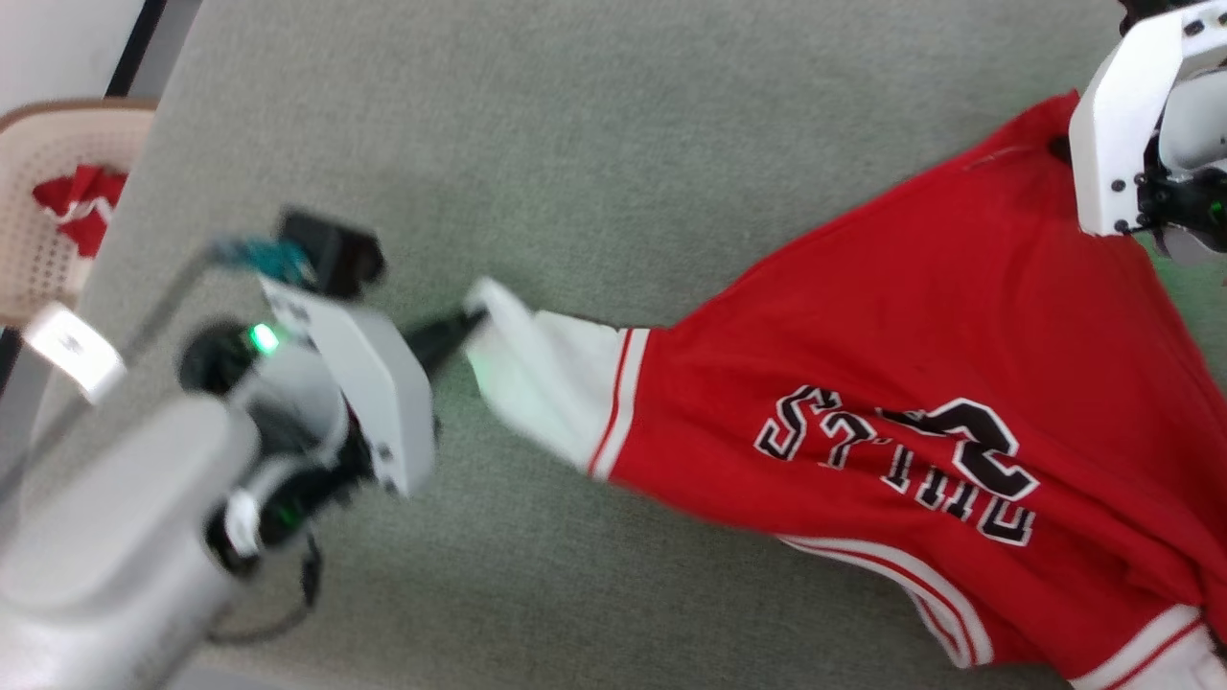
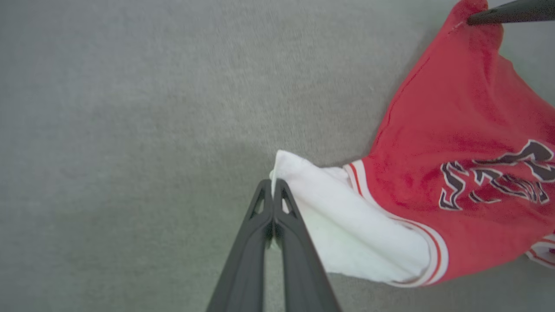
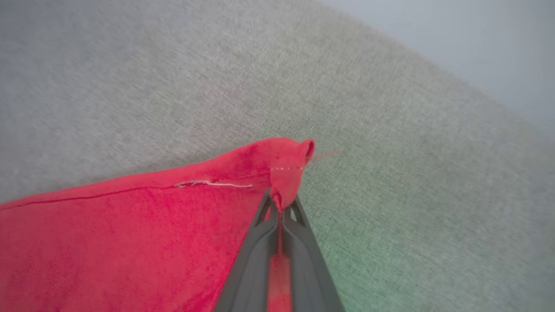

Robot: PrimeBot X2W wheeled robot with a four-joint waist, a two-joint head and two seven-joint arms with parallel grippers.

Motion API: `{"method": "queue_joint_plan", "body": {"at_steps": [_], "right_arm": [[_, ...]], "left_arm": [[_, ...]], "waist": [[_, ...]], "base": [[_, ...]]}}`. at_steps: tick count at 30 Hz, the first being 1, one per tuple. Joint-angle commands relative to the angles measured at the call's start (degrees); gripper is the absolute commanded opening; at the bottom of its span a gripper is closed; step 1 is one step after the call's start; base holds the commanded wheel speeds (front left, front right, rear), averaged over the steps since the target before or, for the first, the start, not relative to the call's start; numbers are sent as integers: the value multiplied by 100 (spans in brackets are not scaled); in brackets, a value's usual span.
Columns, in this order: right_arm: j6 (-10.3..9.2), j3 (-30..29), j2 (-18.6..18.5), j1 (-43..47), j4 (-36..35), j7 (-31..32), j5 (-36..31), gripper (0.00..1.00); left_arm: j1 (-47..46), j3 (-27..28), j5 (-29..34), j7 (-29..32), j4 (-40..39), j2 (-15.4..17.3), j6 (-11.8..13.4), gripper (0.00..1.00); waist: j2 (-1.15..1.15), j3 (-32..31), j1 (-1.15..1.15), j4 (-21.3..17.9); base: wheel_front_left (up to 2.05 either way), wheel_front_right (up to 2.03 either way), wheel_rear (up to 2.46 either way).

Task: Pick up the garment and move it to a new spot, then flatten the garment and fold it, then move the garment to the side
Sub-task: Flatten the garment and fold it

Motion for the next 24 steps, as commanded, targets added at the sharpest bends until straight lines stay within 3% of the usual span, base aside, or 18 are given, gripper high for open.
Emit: {"method": "queue_joint_plan", "body": {"at_steps": [1,6,10,16,24], "right_arm": [[-10,-9,33,-54,-41,-39,40,0],[-10,-137,1,-150,-298,-294,202,0],[-10,-283,-41,-324,-554,-427,309,0],[-10,-617,-33,-589,-820,-618,347,0],[-10,-1060,82,-878,-910,-956,170,0]], "left_arm": [[-97,37,13,23,7,37,24,0],[-980,262,133,408,139,180,72,0],[-1772,331,329,662,449,197,-62,0],[-2945,375,572,890,1305,-29,-299,0],[-4208,329,961,745,2619,-413,-675,0]], "waist": [[0,-248,0,-230],[0,-583,0,-506],[0,-814,0,-688],[0,-1121,0,-911],[0,-1315,0,-1089]], "base": [[0,0,0],[0,0,0],[0,0,0],[0,0,0],[0,0,0]]}}
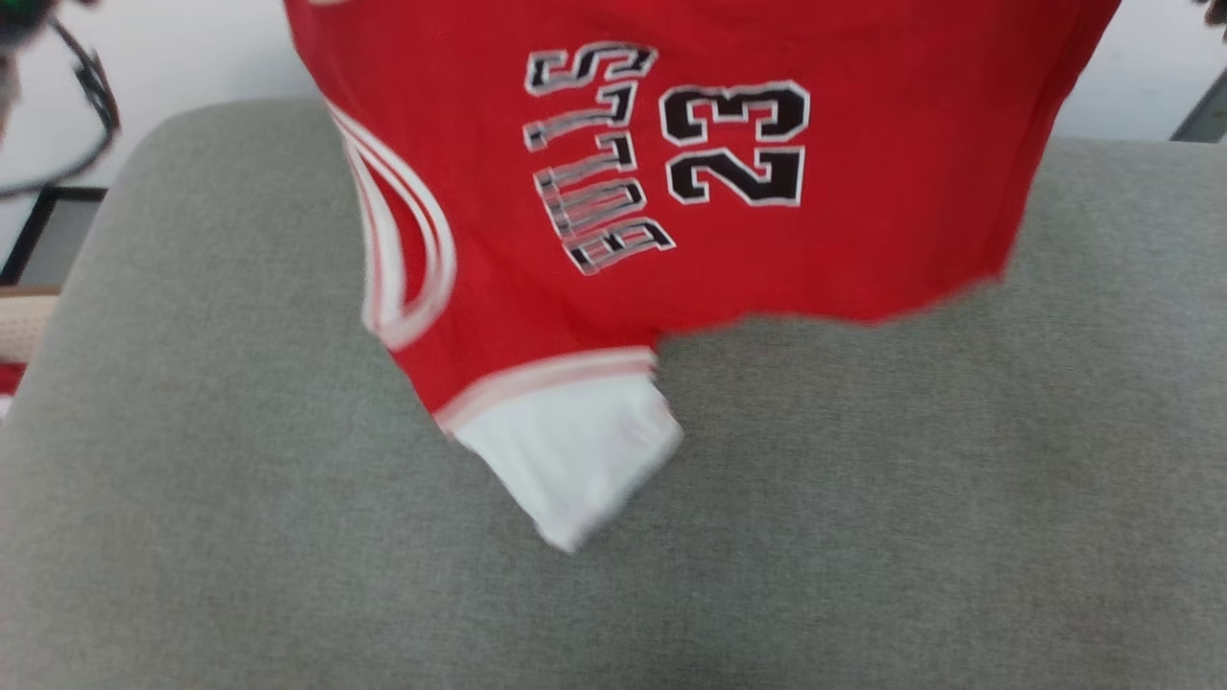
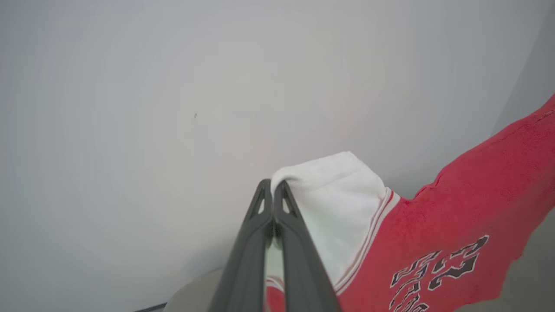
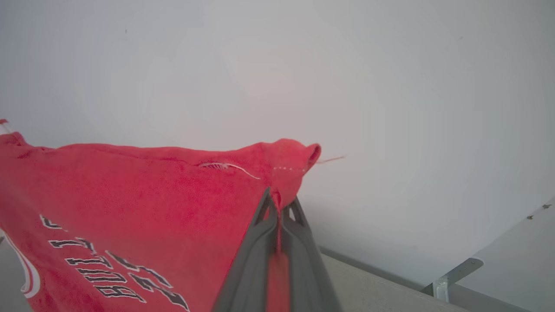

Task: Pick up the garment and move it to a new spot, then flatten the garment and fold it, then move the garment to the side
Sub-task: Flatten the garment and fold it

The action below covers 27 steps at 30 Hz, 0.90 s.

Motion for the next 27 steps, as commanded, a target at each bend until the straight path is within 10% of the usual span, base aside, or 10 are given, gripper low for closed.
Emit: {"method": "queue_joint_plan", "body": {"at_steps": [1,27], "right_arm": [[-9,-64,34,-76,17,-75,-56,0],[-9,-980,886,-2124,1815,-4291,-3115,0]], "left_arm": [[-128,7,47,-56,90,-40,-37,0],[-3257,161,1435,-4133,2772,-1188,-7,0]], "waist": [[0,-64,0,-94],[0,2484,0,-563]], "base": [[0,0,0],[0,0,0]]}}
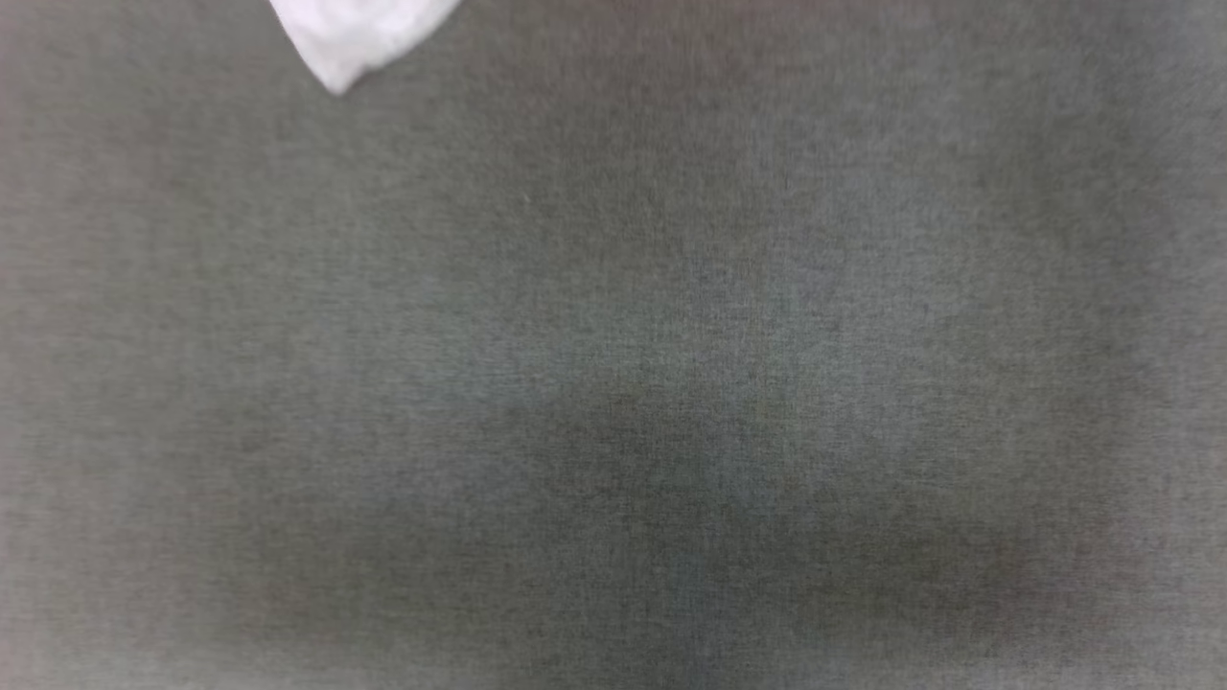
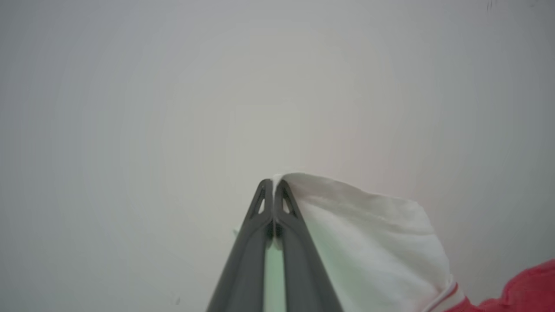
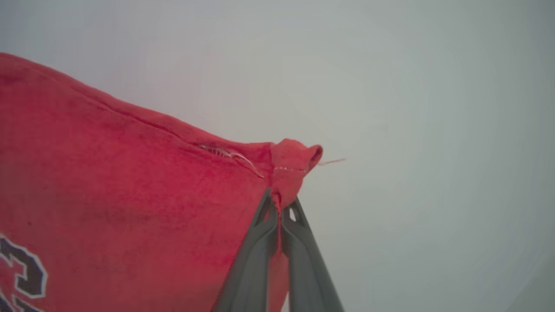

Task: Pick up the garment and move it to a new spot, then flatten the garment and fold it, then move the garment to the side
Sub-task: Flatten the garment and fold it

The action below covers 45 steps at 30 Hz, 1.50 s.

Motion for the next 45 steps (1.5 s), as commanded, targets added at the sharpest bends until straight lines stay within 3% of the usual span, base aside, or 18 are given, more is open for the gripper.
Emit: {"method": "queue_joint_plan", "body": {"at_steps": [1,10,17,25,32,37,45], "right_arm": [[-9,-126,36,-135,88,-142,-293,0],[-9,-326,160,283,713,-228,-862,0],[-9,94,306,1081,1041,11,-401,0],[-9,951,192,2409,468,613,718,0],[-9,1763,-605,3905,-939,1310,2066,0],[-9,1918,-1221,4884,-1851,1693,2752,0],[-9,1811,-1877,6329,-3059,2337,3329,0]], "left_arm": [[-171,72,48,-198,87,-59,20,0],[578,26,44,-353,455,-221,-440,0],[1815,-514,-341,283,547,-305,-645,0],[3373,-1461,-1299,1534,-755,375,-640,0],[4860,-1946,-1969,2220,-2130,1234,-631,0],[5921,-2057,-2301,2423,-3225,1807,-215,0],[7588,-2221,-2928,2626,-5335,2832,858,0]], "waist": [[0,597,0,-97],[0,549,0,82],[0,-36,0,192],[0,-791,0,317],[0,-1391,0,451],[0,-1662,0,500],[0,-1835,0,494]], "base": [[0,0,0],[0,0,0],[0,0,0],[0,0,0],[0,0,0],[0,0,0],[0,0,0]]}}
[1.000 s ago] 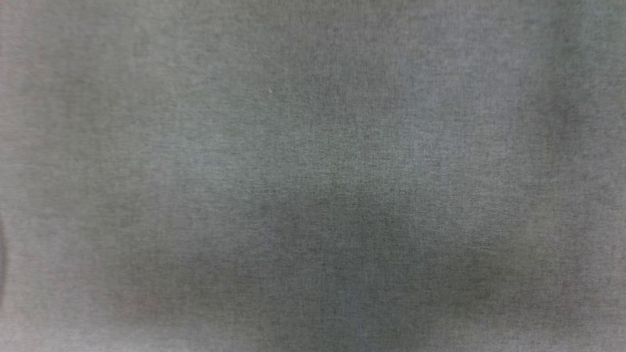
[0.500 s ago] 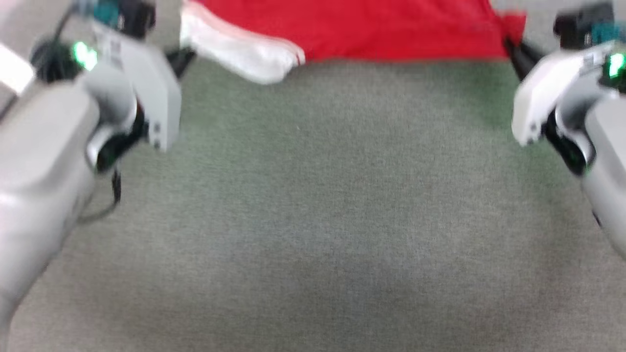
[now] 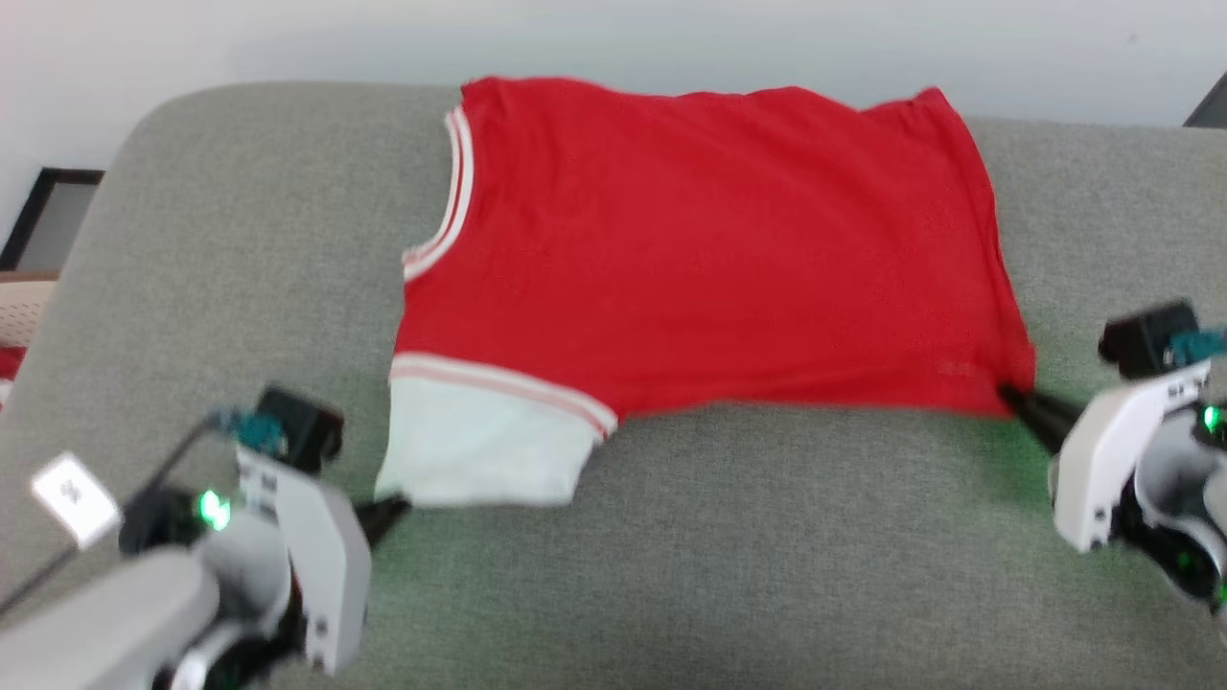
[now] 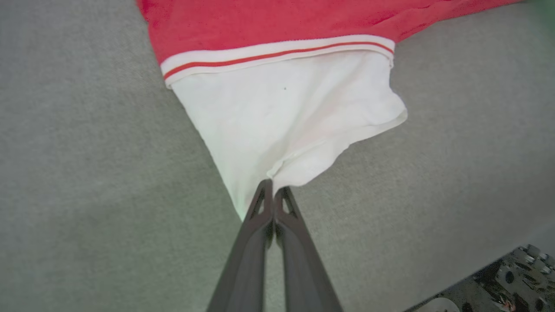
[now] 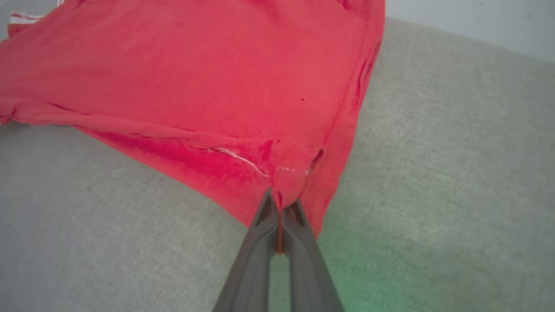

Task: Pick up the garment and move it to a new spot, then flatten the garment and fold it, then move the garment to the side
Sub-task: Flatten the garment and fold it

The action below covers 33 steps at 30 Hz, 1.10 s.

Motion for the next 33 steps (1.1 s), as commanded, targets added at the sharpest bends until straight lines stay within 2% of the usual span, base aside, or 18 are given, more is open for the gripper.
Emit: {"method": "queue_joint_plan", "body": {"at_steps": [1,5,10,15,19,24,28,33], "right_arm": [[-9,-34,-114,295,-209,128,56,0],[-9,-187,-372,969,-762,524,238,0],[-9,-437,-649,1833,-1426,1148,440,0],[-9,-677,-869,2692,-2109,1851,586,0],[-10,-984,-936,3284,-2578,2328,676,0],[-10,-1546,-902,3649,-3079,2595,595,0],[-10,-2059,-687,3625,-3371,2598,279,0],[-9,-2541,-291,3235,-3495,2580,-232,0]], "left_arm": [[282,-37,-117,55,-330,169,200,0],[859,-124,-393,73,-1164,533,669,0],[1379,-205,-696,123,-1821,878,1164,0],[1804,-255,-983,103,-2318,1174,1580,0],[2006,-243,-1145,47,-2608,1341,1800,0],[1925,-166,-1048,36,-2942,1583,1986,0],[1519,45,-690,34,-3111,1808,1996,0],[714,344,-150,295,-2993,1897,1723,0]], "waist": [[0,-61,0,18],[0,-98,0,37],[0,-125,0,81],[0,-107,0,87],[0,-67,0,75],[0,1,0,20],[0,51,0,-45],[0,120,0,-143]], "base": [[0,0,0],[0,0,0],[0,0,0],[0,0,0],[0,0,0],[0,0,0],[0,0,0],[0,0,0]]}}
